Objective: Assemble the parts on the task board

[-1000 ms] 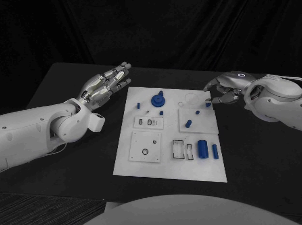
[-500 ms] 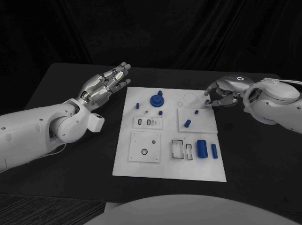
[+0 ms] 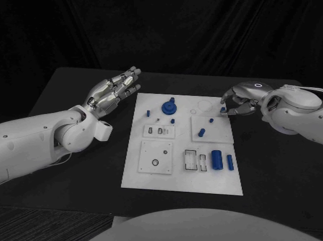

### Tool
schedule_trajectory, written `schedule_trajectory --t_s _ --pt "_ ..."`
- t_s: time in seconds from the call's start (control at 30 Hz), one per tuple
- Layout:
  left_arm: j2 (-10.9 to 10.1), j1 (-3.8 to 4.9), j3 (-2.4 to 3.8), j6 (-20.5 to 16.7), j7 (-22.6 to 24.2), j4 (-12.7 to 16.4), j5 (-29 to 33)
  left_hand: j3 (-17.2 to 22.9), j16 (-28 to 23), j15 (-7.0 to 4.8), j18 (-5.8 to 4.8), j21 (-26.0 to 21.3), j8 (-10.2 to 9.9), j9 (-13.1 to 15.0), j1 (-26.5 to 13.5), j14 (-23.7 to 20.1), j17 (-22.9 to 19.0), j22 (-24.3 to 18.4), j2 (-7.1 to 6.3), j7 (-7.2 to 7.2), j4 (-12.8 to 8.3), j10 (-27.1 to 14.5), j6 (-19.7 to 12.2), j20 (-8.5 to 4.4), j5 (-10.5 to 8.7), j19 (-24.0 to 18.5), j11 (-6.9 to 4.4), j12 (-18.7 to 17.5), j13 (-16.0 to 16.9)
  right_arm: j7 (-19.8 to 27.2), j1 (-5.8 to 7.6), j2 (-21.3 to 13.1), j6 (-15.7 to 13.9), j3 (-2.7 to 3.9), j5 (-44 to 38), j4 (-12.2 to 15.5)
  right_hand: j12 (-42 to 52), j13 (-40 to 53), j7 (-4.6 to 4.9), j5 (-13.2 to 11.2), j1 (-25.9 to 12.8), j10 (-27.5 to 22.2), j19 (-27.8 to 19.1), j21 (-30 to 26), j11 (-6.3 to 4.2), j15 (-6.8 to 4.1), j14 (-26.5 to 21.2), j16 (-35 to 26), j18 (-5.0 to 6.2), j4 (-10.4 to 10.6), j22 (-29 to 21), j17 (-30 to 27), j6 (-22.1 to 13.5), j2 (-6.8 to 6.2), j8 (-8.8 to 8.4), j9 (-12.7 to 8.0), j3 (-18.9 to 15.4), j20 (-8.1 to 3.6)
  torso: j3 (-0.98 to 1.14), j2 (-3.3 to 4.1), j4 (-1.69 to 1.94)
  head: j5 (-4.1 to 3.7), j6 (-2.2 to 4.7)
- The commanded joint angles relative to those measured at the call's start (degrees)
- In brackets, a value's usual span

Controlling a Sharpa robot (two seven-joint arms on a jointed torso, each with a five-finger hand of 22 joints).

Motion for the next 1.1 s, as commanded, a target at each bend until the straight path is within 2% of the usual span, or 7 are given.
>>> schedule_trajectory --t_s 0.03,0.67,1.1 --pt "0.1 -0.04 0.05 0.7 4.6 0.1 0.0 0.3 -0.2 0.49 0.49 -0.3 0.2 0.0 0.1 0.0 -0.1 -0.1 0.14 0.15 0.0 0.1 0.2 0.31 -0.12 -0.1 0.42 -0.4 -0.1 -1.4 -0.15 0.1 0.1 0.02 -0.1 -0.2 0.1 15.1 0.24 0.7 0.9 6.0 3.2 -0.3 0.51 0.49 5.9 0.1 -0.44 -0.2 13.3 14.9 -0.2 0.07 0.28 0.3 0.3 0.37 -0.03 0.00 0.01 -0.03 -0.01" --pt "0.2 -0.08 0.05 1.0 4.4 -0.1 0.0 0.3 -0.2 0.49 0.50 -0.3 0.2 0.0 0.1 0.0 -0.1 -0.1 0.14 0.17 -0.1 0.1 0.2 0.32 -0.06 -0.1 0.45 -0.4 -0.1 -1.8 -0.79 0.7 1.2 0.01 -0.1 -1.3 0.1 15.1 0.53 1.3 2.7 6.0 3.0 -0.6 0.72 0.60 5.9 0.0 -0.38 -0.5 13.2 14.9 -1.2 0.02 0.79 1.0 0.4 0.46 -0.02 -0.02 -0.03 -0.02 -0.01" --pt "0.2 -0.11 0.05 1.1 4.4 -0.1 0.0 0.3 -0.2 0.50 0.50 -0.3 0.2 0.0 0.1 0.0 -0.1 -0.1 0.15 0.18 -0.1 0.1 0.2 0.32 0.01 -0.1 0.47 -0.4 -0.1 -2.6 -0.98 1.1 1.2 0.01 -0.1 -1.6 0.1 15.1 0.78 2.3 4.5 6.0 3.0 -0.7 0.97 0.72 5.9 0.0 -0.34 -0.8 13.2 14.9 -1.0 0.47 2.55 2.3 0.7 0.59 -0.01 0.02 0.01 -0.04 -0.01"
